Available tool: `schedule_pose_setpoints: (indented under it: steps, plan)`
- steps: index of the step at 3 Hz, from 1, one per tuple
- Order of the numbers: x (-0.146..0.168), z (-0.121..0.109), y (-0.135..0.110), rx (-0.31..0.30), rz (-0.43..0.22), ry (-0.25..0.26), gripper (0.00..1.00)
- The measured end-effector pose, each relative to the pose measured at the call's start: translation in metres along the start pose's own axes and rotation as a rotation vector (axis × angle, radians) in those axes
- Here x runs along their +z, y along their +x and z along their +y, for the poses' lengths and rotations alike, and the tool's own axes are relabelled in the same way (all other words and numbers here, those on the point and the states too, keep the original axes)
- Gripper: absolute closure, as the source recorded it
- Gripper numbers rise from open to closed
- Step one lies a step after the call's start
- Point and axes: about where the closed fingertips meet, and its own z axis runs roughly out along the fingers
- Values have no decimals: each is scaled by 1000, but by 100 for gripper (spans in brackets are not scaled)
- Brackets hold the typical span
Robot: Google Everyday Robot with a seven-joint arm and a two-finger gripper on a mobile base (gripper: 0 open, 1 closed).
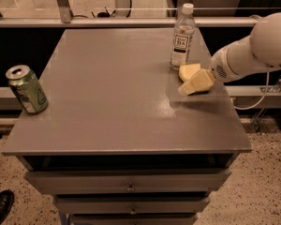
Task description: Move sponge near blue plastic bottle
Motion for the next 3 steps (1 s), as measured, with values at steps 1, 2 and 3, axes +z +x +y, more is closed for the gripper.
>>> schedule_pose_setpoints:
  steps: [1,2,3]
  plan:
    - [-32,-6,25,38,-89,-58,0]
    - [-67,-11,40,64,-211,-104,0]
    - [-90,-21,58,26,-243,-76,0]
